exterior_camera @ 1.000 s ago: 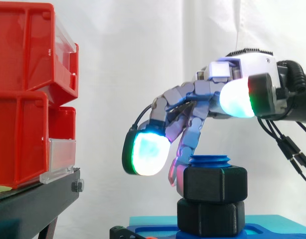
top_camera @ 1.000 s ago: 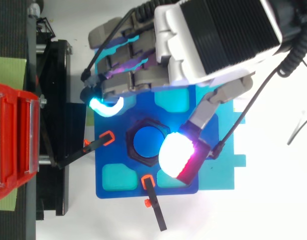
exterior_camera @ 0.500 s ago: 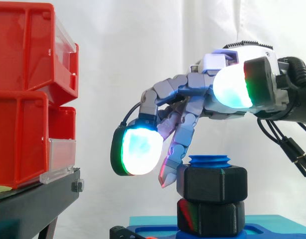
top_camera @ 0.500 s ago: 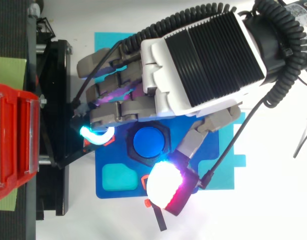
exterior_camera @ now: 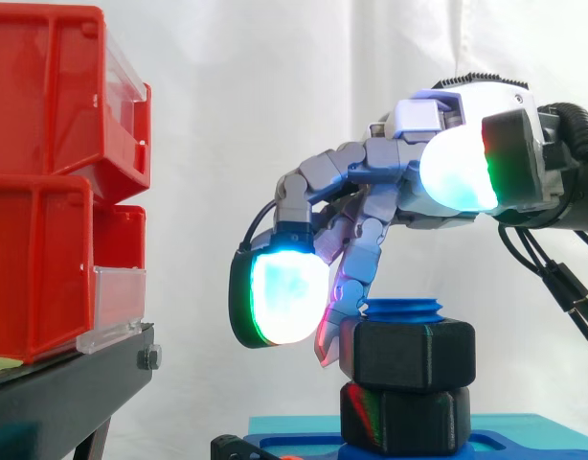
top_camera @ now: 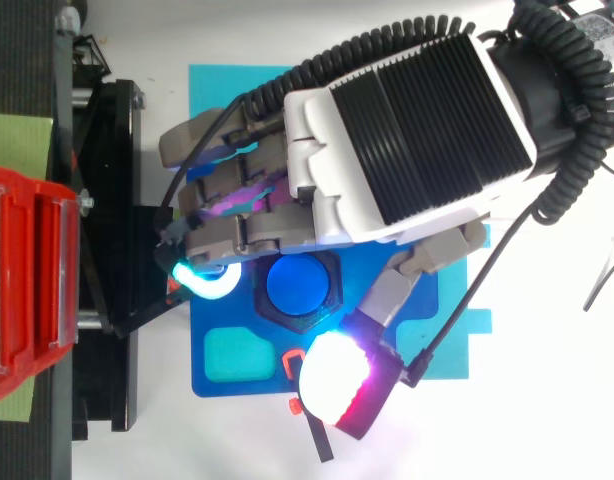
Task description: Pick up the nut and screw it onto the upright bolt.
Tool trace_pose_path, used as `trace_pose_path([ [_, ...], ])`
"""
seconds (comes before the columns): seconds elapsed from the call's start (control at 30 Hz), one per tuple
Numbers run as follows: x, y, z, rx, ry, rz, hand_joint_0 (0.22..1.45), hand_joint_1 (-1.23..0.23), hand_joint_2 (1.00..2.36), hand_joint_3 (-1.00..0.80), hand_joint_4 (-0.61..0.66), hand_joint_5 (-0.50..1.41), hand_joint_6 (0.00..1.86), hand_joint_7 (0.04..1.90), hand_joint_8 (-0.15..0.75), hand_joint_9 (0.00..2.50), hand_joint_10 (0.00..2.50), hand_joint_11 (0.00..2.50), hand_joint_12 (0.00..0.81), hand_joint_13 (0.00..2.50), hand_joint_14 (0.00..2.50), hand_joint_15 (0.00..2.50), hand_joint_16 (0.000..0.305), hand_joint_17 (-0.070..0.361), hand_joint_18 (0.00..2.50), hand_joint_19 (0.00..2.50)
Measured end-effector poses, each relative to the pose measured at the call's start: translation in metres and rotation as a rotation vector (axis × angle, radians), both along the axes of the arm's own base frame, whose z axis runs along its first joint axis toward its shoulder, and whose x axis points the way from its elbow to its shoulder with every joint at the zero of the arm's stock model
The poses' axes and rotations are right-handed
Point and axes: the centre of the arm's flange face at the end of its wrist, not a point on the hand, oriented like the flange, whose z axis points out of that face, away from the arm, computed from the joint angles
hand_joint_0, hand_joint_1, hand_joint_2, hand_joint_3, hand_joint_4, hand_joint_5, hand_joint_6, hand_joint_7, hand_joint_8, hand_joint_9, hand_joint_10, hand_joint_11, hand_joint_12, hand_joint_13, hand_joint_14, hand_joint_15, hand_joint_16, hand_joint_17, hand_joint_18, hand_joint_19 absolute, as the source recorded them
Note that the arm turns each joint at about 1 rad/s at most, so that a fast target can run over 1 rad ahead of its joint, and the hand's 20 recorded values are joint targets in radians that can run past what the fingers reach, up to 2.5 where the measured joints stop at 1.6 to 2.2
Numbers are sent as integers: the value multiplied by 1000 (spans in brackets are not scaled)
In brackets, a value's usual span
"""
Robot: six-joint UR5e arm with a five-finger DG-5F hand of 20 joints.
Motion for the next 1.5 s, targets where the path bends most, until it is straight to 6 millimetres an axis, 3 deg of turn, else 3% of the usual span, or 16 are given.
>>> trace_pose_path([
  [0.63,-13,-10,-11,0,72,38,533,-214,1000,-500,242,-9,502,1362,310,1086,0,0,185,685,0,0,17,38,381,0],
  [1.1,-13,-23,-3,-1,52,40,535,-222,1000,-500,211,15,500,1449,292,1097,0,0,181,692,0,0,17,38,393,0],
  [1.5,-19,-45,-3,-1,51,38,538,-236,1000,-500,176,17,590,1303,288,1137,0,0,189,716,0,0,18,40,427,0],
])
